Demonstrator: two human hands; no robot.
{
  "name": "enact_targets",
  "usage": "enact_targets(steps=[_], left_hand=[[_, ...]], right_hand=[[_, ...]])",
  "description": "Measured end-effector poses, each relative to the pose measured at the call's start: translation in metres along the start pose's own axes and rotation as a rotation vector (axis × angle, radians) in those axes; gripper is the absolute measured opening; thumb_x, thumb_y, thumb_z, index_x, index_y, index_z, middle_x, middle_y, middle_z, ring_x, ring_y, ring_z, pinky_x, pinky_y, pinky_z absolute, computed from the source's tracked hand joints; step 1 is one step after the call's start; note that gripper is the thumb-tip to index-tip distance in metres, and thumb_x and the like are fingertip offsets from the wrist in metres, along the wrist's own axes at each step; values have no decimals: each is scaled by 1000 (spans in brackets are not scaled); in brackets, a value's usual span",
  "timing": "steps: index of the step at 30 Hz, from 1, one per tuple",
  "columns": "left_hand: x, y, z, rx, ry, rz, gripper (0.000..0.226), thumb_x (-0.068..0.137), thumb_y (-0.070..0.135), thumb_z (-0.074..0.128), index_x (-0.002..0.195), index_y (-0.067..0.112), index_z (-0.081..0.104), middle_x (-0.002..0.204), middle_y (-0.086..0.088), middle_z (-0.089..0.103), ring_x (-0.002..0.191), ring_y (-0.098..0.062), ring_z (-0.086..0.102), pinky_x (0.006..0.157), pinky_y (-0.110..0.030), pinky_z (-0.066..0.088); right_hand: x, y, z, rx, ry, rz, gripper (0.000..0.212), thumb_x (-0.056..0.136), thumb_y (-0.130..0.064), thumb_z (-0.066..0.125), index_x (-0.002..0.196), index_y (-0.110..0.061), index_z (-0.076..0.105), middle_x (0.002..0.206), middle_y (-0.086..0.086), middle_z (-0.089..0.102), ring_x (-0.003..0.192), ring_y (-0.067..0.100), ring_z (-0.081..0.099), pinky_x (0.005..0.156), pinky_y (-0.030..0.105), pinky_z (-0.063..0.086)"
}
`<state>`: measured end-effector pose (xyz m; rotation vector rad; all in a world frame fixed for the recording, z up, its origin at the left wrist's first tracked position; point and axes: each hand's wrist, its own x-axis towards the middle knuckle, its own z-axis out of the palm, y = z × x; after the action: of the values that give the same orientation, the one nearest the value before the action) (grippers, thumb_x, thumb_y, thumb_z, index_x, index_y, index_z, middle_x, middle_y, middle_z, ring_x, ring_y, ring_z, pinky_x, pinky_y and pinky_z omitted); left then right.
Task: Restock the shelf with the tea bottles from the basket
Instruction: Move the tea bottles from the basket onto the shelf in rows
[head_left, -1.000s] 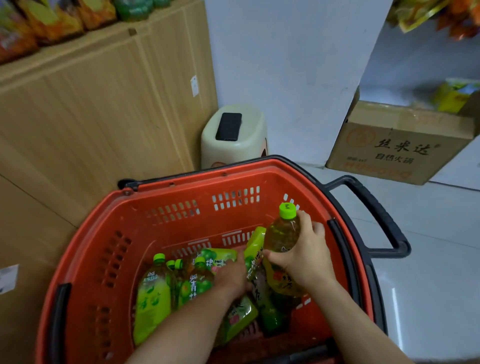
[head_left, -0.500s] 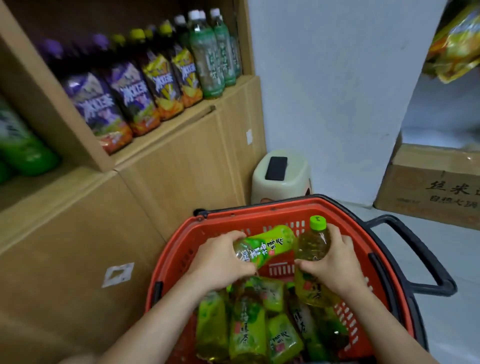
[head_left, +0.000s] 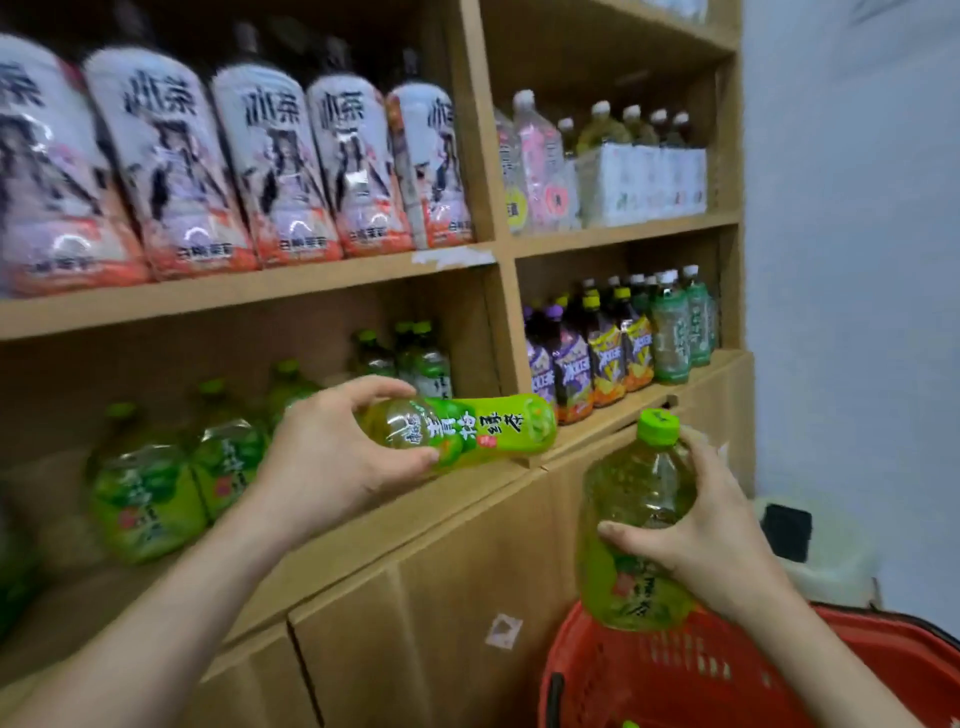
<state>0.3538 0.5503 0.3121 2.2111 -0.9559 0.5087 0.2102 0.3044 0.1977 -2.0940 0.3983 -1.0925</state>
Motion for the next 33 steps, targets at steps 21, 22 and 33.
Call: enact_targets(steps=[21, 22, 33], left_hand=[[89, -113, -18, 246, -18, -237, 45, 61, 46, 79, 93, 36, 49, 66, 7, 59, 65, -16, 56, 53, -26, 38], [96, -116, -14, 227, -20, -250, 45, 62, 45, 80, 93, 37, 48, 67, 7, 61, 63, -15, 57, 52, -25, 39], [160, -139, 49, 21, -49, -63, 86, 79, -2, 65, 143, 42, 28, 128, -10, 59, 100, -26, 64, 87, -34, 50]], right_hand=[[76, -104, 197, 183, -253, -130, 105, 56, -44, 86, 143, -31, 29, 125, -8, 37, 108, 2, 40, 76, -2, 27], [77, -103, 200, 185, -266, -135, 103, 57, -45, 86, 142, -32, 29, 126, -8, 37, 109, 3, 41, 79, -1, 29], [76, -92, 215, 230, -389, -48, 113, 49, -61, 81, 138, -48, 13, 133, -7, 43, 121, 10, 44, 105, 37, 42]])
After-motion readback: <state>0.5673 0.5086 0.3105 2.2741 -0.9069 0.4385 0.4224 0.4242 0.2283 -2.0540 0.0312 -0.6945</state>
